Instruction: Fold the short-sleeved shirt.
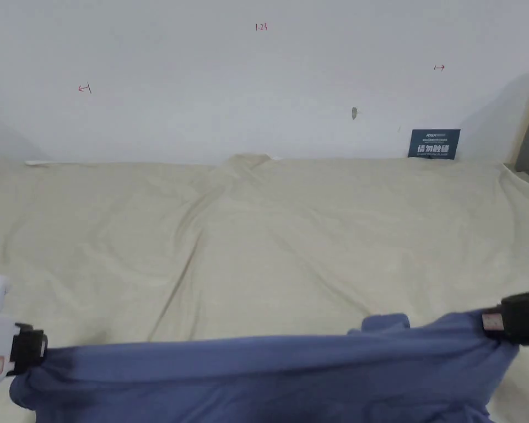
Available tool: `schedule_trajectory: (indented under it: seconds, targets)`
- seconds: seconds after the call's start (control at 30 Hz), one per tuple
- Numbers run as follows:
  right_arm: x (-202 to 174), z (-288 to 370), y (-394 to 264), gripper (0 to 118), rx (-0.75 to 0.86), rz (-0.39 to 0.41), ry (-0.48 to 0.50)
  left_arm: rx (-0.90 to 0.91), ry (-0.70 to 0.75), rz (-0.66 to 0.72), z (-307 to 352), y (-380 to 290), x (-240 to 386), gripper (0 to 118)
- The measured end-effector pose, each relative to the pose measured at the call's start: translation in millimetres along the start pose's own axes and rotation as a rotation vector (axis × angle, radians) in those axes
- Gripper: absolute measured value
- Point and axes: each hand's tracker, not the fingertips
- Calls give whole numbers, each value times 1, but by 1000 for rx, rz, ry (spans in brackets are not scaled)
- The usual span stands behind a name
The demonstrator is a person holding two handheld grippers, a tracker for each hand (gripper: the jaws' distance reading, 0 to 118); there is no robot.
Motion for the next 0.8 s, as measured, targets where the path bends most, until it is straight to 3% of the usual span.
schedule_trajectory:
  seconds: [0.17, 0.33, 0.4, 0.43, 0.47, 0.5, 0.53, 0.57, 0.63, 0.7, 0.77, 0.8]
  targets:
    - [0, 25, -82, 0, -70, -45, 7, -18, 39, -8, 24, -66, 4, 2]
    - [8, 3, -139, 0, -141, -74, 2, -131, 70, -3, 6, -118, 0, 2]
    - [5, -8, -149, 7, -125, -38, -57, -118, 58, 38, 0, -129, 0, 4]
    - [4, -12, -152, 23, -99, -14, -84, -113, 31, 62, 0, -132, -1, 13]
    - [2, -14, -154, 49, -86, 20, -111, -112, 22, 65, -1, -132, -1, 33]
    - [-1, -16, -154, 83, -91, 30, -146, -112, 42, 87, -1, -133, -2, 73]
    - [-3, -14, -153, 91, -102, 49, -169, -117, 43, 104, -2, -135, -4, 100]
    - [-6, -10, -153, 91, -72, 84, -170, -122, 35, 108, -2, -136, -7, 115]
    - [-13, -1, -153, 91, -6, 120, -186, -94, 2, 171, 1, -138, -15, 118]
    - [-19, 5, -151, 91, 57, 138, -273, -102, -57, 227, 5, -140, -22, 118]
    - [-28, 13, -147, 90, 92, 110, -260, -117, -98, 231, 15, -144, -23, 118]
    - [-34, 21, -145, 89, 138, 77, -193, -104, -87, 234, 19, -147, -24, 116]
